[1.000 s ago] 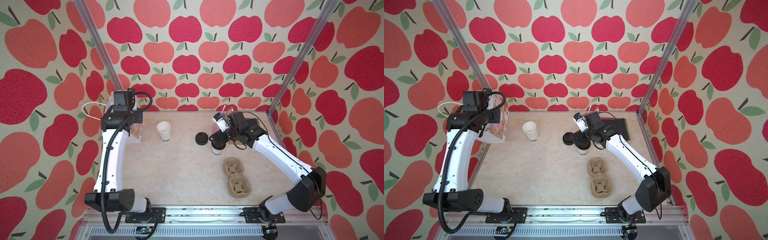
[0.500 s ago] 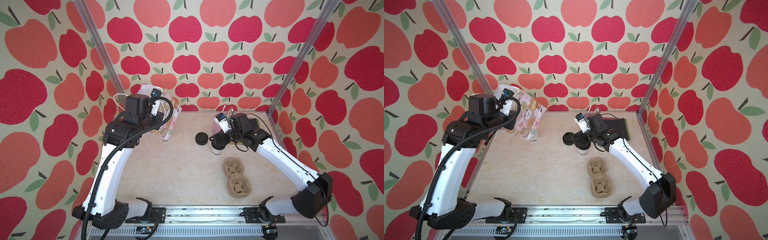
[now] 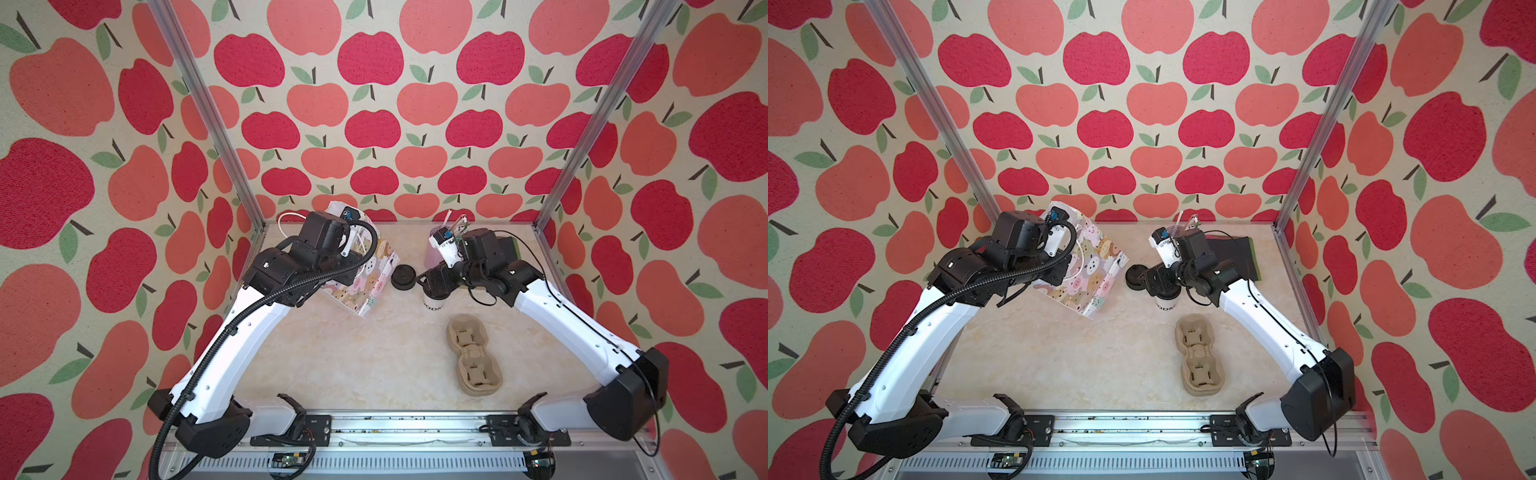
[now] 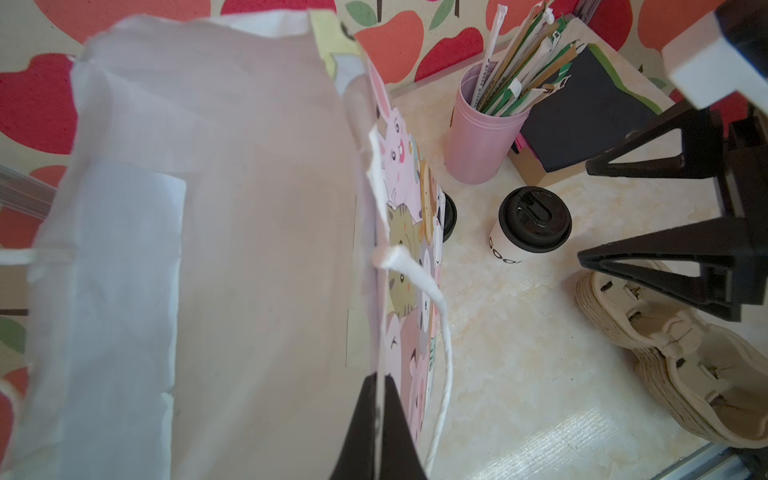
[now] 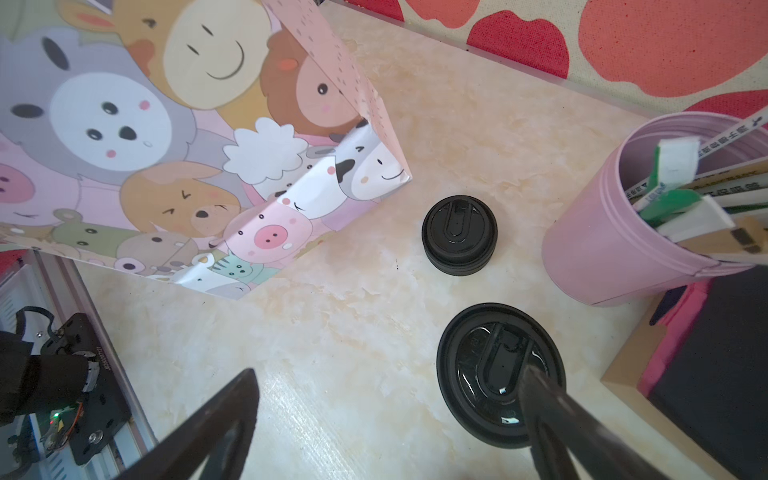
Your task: Pack the takeout coffee
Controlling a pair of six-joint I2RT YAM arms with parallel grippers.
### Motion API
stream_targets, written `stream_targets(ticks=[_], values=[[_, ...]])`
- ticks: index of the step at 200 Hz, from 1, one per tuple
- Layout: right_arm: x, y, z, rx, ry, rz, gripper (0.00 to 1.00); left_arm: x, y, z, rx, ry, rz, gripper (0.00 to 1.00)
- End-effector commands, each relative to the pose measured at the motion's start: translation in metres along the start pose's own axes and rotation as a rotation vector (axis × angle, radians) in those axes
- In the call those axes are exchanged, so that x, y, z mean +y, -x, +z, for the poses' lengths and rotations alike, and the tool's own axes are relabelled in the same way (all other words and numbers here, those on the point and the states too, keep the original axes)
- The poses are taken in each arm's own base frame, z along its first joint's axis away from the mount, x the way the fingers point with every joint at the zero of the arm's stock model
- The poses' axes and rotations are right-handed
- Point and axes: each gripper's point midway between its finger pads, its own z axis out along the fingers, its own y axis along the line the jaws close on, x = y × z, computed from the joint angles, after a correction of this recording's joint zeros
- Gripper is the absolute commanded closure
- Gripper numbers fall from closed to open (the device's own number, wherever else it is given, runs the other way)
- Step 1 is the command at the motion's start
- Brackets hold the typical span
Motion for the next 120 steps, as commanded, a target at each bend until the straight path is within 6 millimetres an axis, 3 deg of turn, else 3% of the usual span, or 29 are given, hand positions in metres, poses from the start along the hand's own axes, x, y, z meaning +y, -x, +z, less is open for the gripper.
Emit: stream_targets(ticks=[1,59,120], values=[[0.013,-0.004,0.012,0.010,0.067,0.046,0.01,0.002,-0.015,0.001,0.001,0.033,-0.177,1.00],[0.054,-0.020,0.064,0.093,0.198,0.076,0.01,-0.011,-0.033,0.005,0.032,0.025,-0.284,1.00],[0.070,-0.033,0.107,0.190,0.246,0.111,0.01,-0.019,-0.046,0.015,0.089,0.017,-0.310,1.00]])
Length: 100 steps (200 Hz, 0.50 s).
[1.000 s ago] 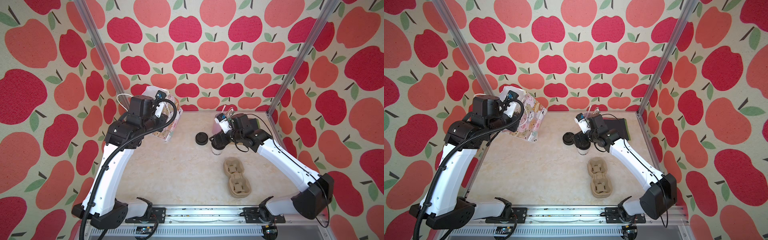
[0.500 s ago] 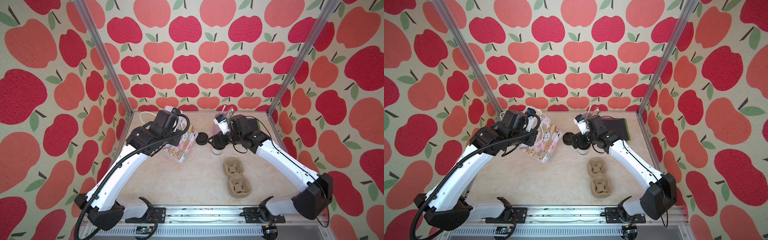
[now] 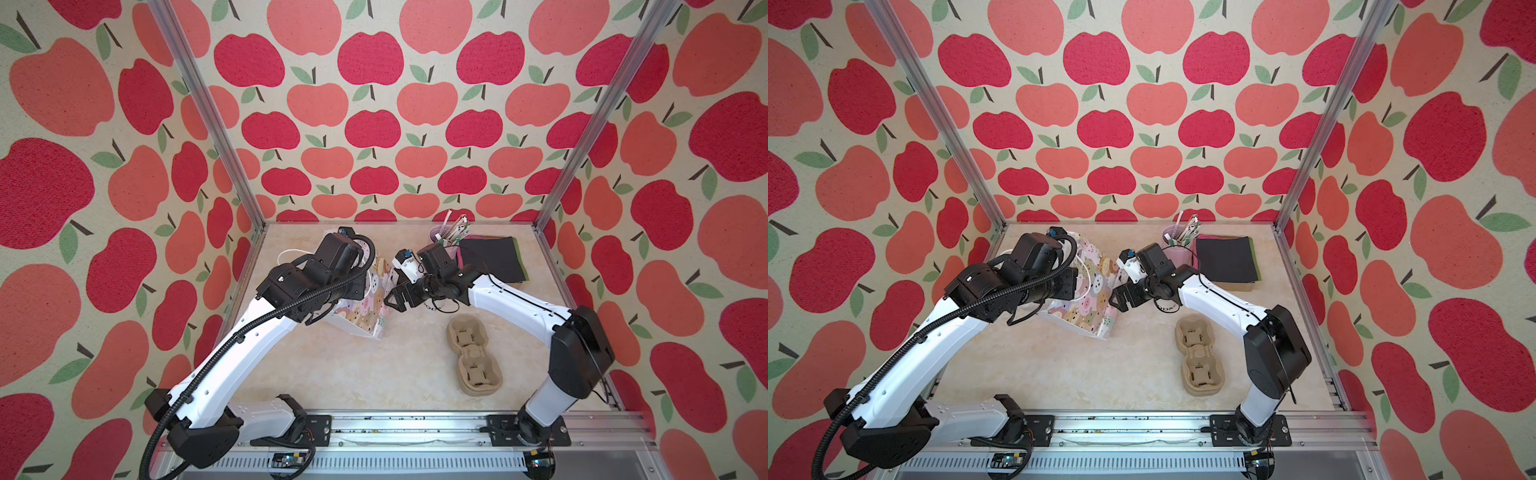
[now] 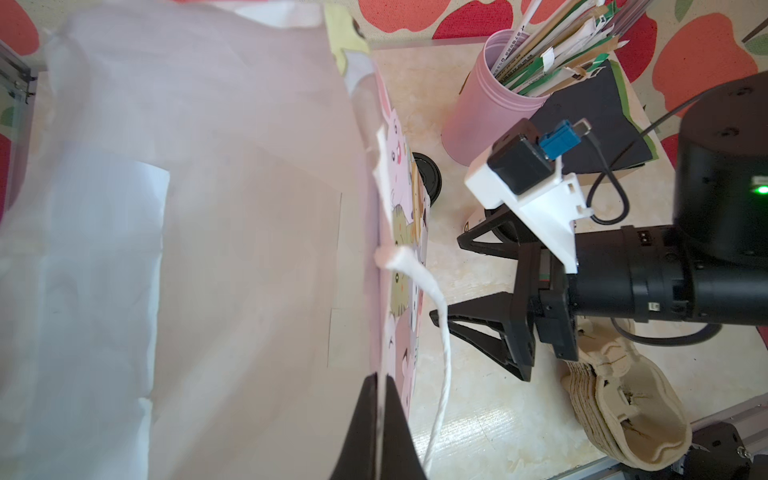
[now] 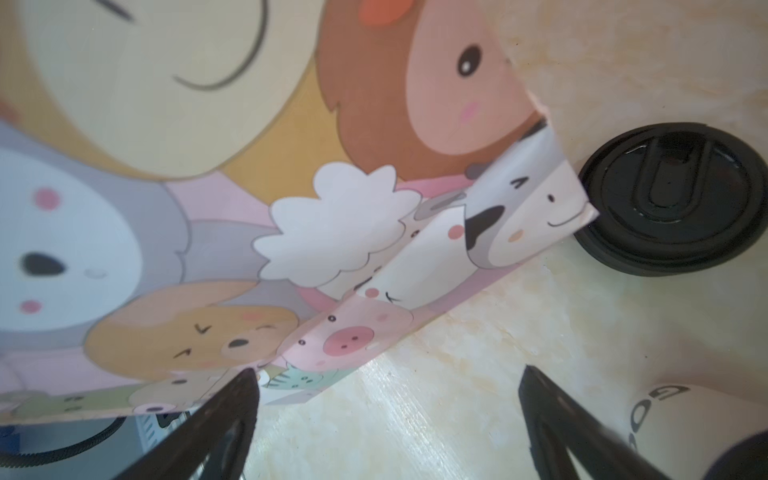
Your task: Pack the takeout coffee
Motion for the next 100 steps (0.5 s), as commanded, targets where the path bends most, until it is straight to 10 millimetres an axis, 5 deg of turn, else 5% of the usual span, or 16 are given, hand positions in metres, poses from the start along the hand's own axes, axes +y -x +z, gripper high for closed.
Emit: stream_targets(ticks=[1,59,100], values=[[0.011,0.015,0.004,-0.018,0.047,0.017,0.01,0.003,-0.008,0.005,0.018,0.020,-0.038,1.00],[0.010,0.013,0.034,0.030,0.093,0.045,0.01,-0.013,-0.015,0.025,0.051,-0.048,-0.061,0.90],[0.005,0.015,0.044,0.039,0.086,0.038,0.01,-0.022,-0.013,0.039,0.029,-0.088,-0.058,0.64]])
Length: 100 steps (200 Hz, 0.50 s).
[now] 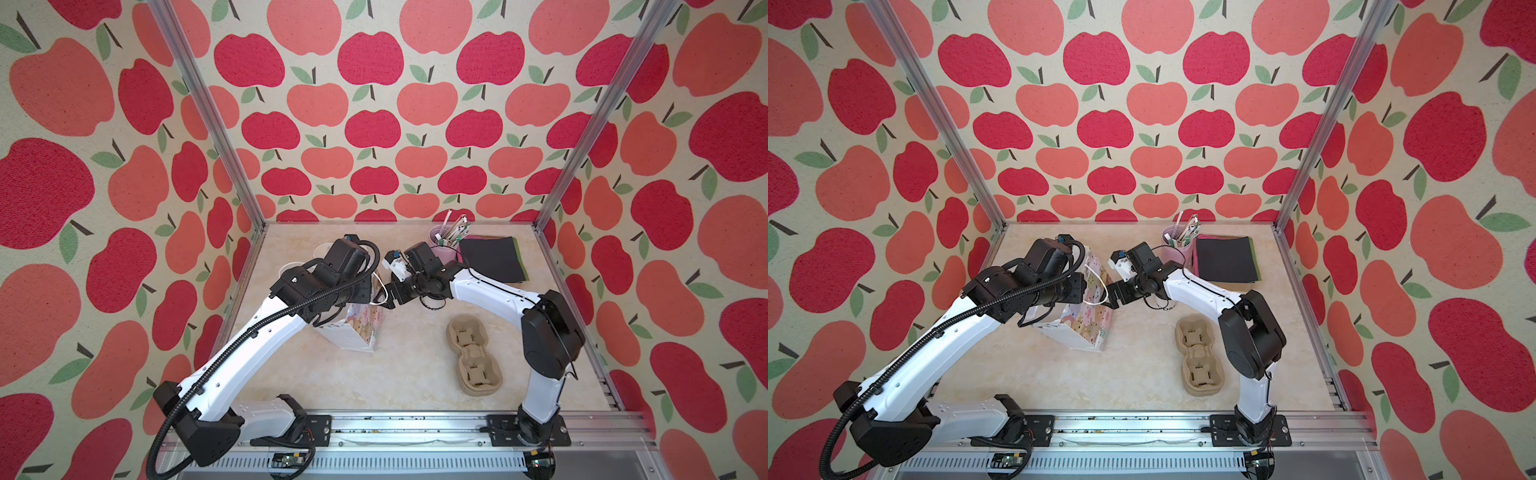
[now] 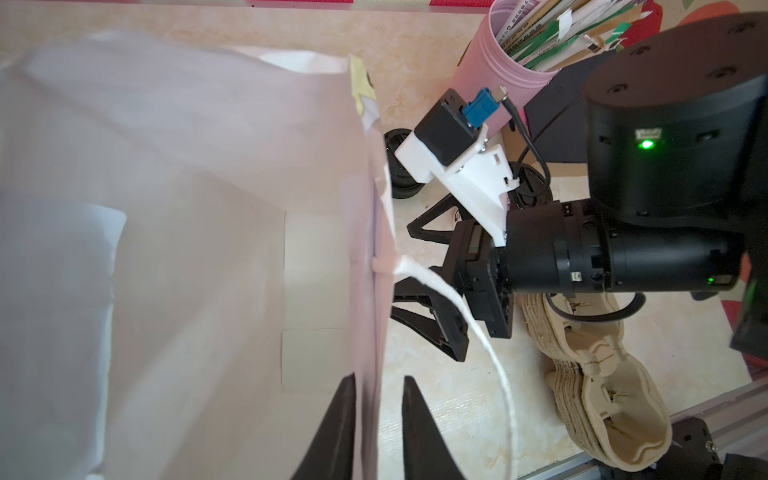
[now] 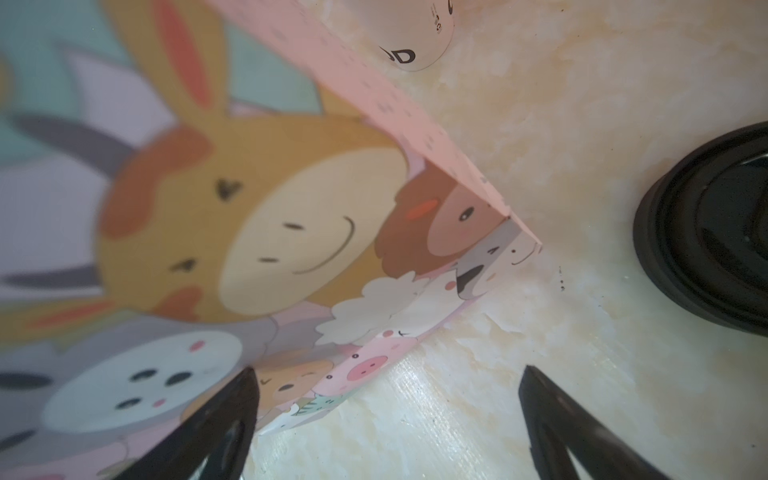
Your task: Pack the takeout coffee
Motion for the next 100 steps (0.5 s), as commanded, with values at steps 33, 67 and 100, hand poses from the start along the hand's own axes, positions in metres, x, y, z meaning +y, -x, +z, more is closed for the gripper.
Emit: stream_targets(ticks=[33,67,100], values=[[0.001,0.011,0.005,0.016,-0.013,-0.033,0.01,-0.011,0.021,0.007,-0.077,-0.055,0.002,0.51],[-0.009,0.016,-0.006,0.027,-0.080,-0.071,0.01,-0.001,0.054,-0.024,-0.192,-0.031,0.068,0.39],[-0.021,0.018,-0.019,0.017,-0.138,-0.077,0.01,0.016,0.072,-0.054,-0.259,0.031,0.182,0.21]])
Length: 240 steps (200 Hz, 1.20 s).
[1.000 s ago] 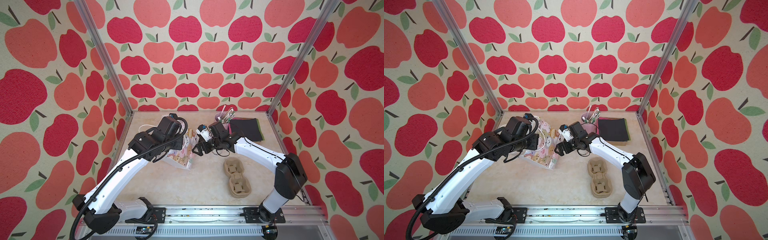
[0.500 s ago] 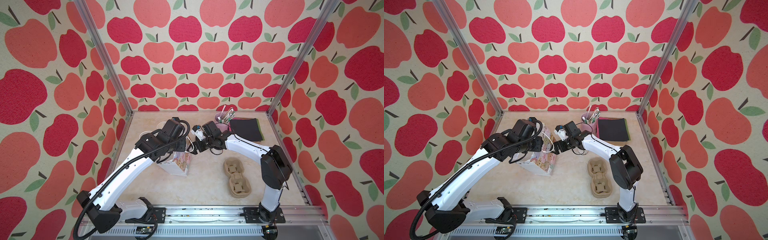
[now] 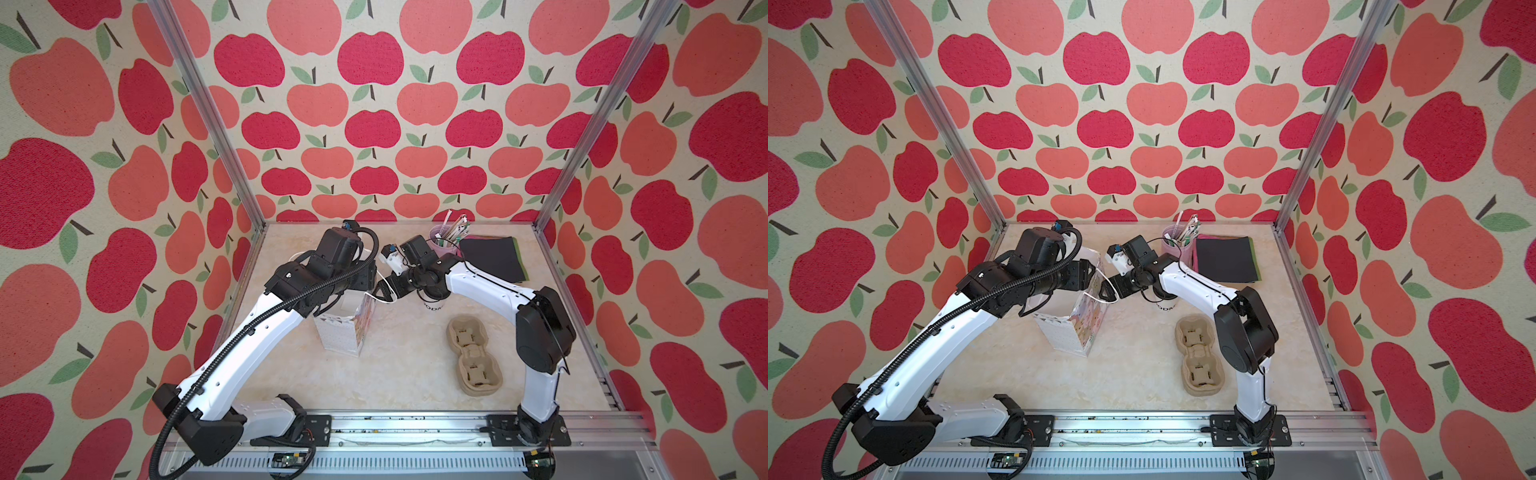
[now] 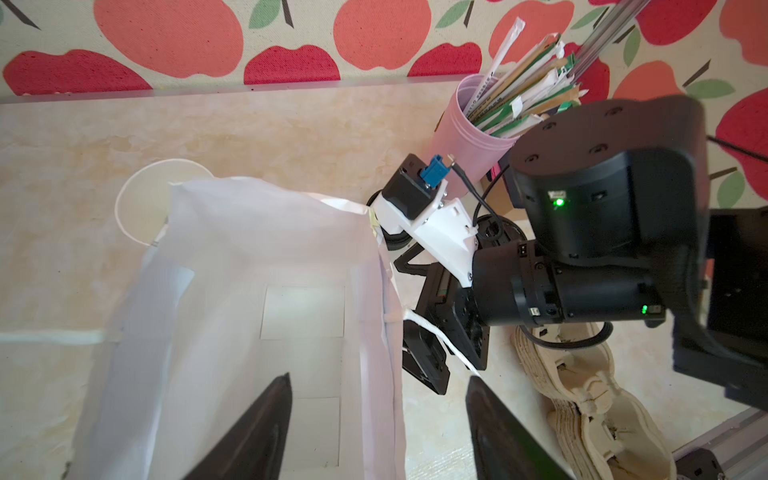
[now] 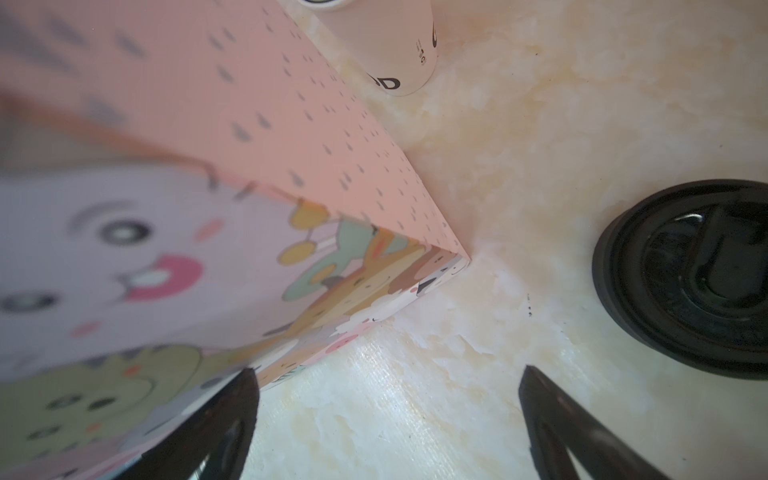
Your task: Pack the takeout coffee
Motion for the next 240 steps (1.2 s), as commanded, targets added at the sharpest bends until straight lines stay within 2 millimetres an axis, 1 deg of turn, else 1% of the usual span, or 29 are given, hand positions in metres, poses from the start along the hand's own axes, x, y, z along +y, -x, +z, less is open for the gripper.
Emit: stream_targets(ticks=[1,11,30,56,65,69,71,74,98,123,151,173,194,210,240], values=[[-0.013,-0.001,-0.015,0.012,-0.069,-0.022,0.01,0.015,0.024,-0.031,-0.092,0.050,0.125,0.20],[-0.016,0.001,-0.018,0.006,-0.077,-0.020,0.01,0.026,0.026,-0.037,-0.091,0.097,0.157,0.17],[-0.019,0.005,-0.020,-0.003,-0.084,-0.014,0.01,0.049,0.021,-0.046,-0.064,0.180,0.181,0.14],[-0.022,0.013,-0.017,-0.011,-0.084,-0.002,0.01,0.077,0.010,-0.061,-0.063,0.230,0.097,0.13],[-0.021,0.017,-0.015,-0.017,-0.073,0.005,0.01,0.081,0.005,-0.067,-0.080,0.213,0.062,0.10],[-0.021,0.019,-0.014,-0.020,-0.067,0.009,0.01,0.081,0.003,-0.065,-0.075,0.200,0.048,0.09],[-0.021,0.019,-0.013,-0.021,-0.065,0.011,0.01,0.082,0.002,-0.071,-0.092,0.193,0.038,0.08],[-0.021,0.021,-0.013,-0.024,-0.062,0.014,0.01,0.083,0.001,-0.074,-0.102,0.184,0.025,0.07],[-0.022,0.035,-0.008,-0.046,-0.040,0.034,0.01,0.091,-0.010,-0.083,-0.138,0.144,-0.062,0.04],[-0.018,0.050,0.000,-0.058,-0.003,0.037,0.01,0.095,-0.019,-0.086,-0.153,0.120,-0.097,0.02],[-0.011,0.065,0.010,-0.058,0.047,0.028,0.01,0.098,-0.024,-0.084,-0.148,0.110,-0.116,0.02],[-0.004,0.072,0.019,-0.051,0.076,0.013,0.01,0.098,-0.022,-0.085,-0.157,0.106,-0.121,0.01],[0.009,0.078,0.028,-0.043,0.121,-0.008,0.01,0.098,-0.017,-0.088,-0.175,0.104,-0.113,0.01],[0.018,0.078,0.037,-0.026,0.150,-0.027,0.01,0.100,-0.013,-0.089,-0.176,0.107,-0.105,0.00],[0.036,0.077,0.047,0.006,0.197,-0.063,0.01,0.103,-0.007,-0.087,-0.157,0.119,-0.081,0.00]])
